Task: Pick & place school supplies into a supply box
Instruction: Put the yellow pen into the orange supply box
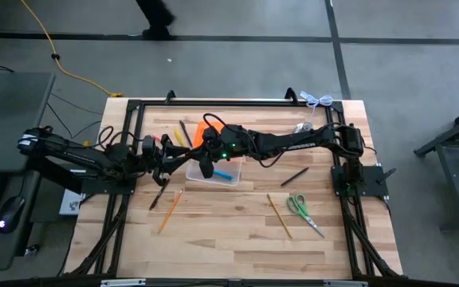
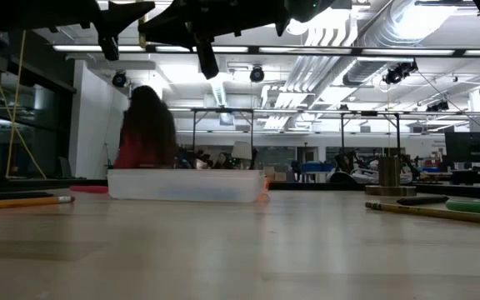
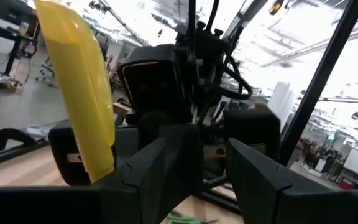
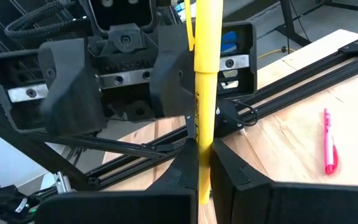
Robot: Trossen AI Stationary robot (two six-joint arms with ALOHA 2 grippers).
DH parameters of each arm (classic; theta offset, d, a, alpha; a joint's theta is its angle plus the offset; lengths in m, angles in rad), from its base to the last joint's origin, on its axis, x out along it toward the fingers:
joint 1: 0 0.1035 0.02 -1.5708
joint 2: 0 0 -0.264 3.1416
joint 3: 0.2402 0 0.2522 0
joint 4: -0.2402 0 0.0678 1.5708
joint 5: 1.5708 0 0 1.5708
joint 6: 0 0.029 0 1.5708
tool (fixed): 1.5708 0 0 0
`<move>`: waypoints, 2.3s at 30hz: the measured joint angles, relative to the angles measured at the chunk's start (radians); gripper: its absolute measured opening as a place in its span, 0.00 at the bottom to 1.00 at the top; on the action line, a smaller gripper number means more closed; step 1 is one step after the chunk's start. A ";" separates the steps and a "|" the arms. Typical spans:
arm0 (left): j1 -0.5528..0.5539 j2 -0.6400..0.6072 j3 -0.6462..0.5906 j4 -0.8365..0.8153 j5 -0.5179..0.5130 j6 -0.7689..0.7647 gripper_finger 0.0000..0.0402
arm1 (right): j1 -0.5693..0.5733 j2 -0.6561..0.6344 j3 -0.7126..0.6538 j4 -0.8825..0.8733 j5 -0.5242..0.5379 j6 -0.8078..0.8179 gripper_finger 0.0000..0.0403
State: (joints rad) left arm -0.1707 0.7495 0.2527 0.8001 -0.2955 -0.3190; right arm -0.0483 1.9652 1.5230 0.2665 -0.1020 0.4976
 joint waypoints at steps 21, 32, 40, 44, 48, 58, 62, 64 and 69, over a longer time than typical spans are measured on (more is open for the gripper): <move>0.000 -0.265 0.000 -0.406 -0.001 0.000 0.50 | 0.000 0.000 0.000 -0.024 -0.003 -0.008 0.00; 0.000 -0.366 -0.001 -0.572 -0.127 0.000 0.50 | 0.008 0.000 0.000 -0.008 -0.002 -0.008 0.00; 0.000 -0.352 -0.001 -0.544 -0.148 -0.022 0.50 | 0.012 0.000 0.000 0.002 0.019 -0.008 0.00; 0.000 -0.309 -0.001 -0.489 -0.145 -0.029 0.50 | 0.011 0.000 0.000 0.012 0.022 -0.008 0.00; 0.000 -0.253 -0.001 -0.450 -0.144 -0.028 0.50 | 0.012 0.000 0.000 0.008 0.021 -0.008 0.00; 0.000 -0.187 -0.001 -0.330 -0.145 -0.027 0.50 | 0.012 0.000 0.000 0.007 0.014 -0.008 0.00; 0.000 -0.187 -0.001 -0.330 -0.158 -0.027 0.50 | 0.016 0.000 0.000 0.008 0.014 -0.008 0.00; 0.000 -0.182 -0.001 -0.328 -0.160 -0.027 0.50 | 0.019 0.000 0.000 0.007 0.014 -0.008 0.00; 0.000 -0.165 -0.001 -0.321 -0.160 -0.031 0.50 | 0.022 0.000 0.000 0.008 0.018 -0.009 0.00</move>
State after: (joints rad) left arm -0.1703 0.5848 0.2516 0.4788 -0.4557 -0.3496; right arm -0.0261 1.9652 1.5234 0.2741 -0.0837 0.4890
